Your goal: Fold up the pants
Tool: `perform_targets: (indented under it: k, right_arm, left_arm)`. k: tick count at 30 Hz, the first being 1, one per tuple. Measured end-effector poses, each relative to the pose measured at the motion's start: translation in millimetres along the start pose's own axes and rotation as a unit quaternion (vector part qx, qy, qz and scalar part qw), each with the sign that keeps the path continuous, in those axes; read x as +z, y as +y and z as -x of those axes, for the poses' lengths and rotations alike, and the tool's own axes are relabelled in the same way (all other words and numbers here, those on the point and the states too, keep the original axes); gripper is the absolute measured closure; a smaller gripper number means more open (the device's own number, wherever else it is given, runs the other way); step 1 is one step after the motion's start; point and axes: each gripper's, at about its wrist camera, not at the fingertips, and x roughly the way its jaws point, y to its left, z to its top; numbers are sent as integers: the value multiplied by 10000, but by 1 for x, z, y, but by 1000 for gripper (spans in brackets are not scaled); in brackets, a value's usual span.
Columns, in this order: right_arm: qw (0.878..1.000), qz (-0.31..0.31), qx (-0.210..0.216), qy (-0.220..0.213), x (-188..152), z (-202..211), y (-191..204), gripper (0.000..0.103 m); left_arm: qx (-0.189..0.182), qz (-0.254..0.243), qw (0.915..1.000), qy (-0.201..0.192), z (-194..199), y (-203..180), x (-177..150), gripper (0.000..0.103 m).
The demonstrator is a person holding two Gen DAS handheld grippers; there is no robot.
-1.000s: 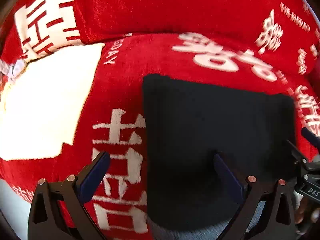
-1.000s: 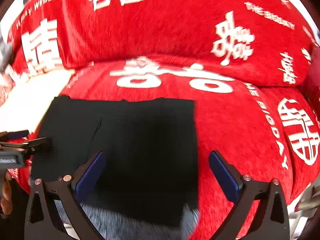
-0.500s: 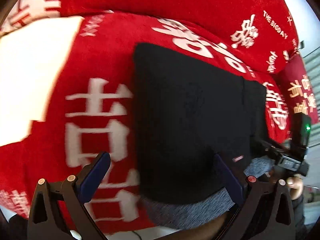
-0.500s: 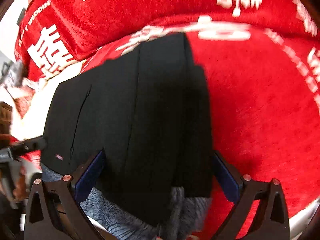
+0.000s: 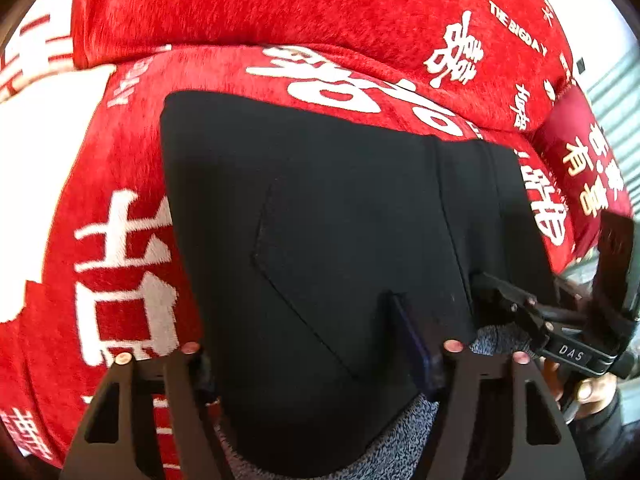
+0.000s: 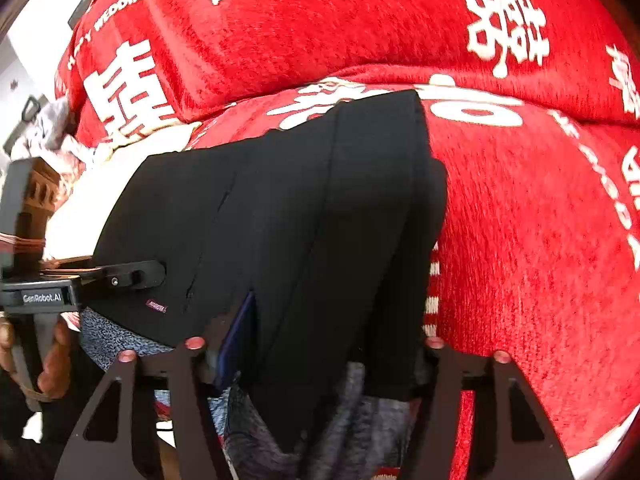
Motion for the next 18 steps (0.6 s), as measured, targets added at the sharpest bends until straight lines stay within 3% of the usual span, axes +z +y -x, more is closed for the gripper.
perform_targets:
  k: [6, 11, 18]
  right_arm:
    - [9999, 83, -35, -99, 2, 14, 12, 51]
    - [9994, 195, 108, -256, 20, 29, 28, 52]
    - [9989, 242, 326, -236, 63, 13, 54, 52]
  left_arm:
    - [-172, 72, 9997, -157, 19, 6, 0, 50]
    - [-205, 174, 9991, -314, 39, 13, 14, 51]
    - [61, 346, 9980, -531, 61, 44, 42, 51]
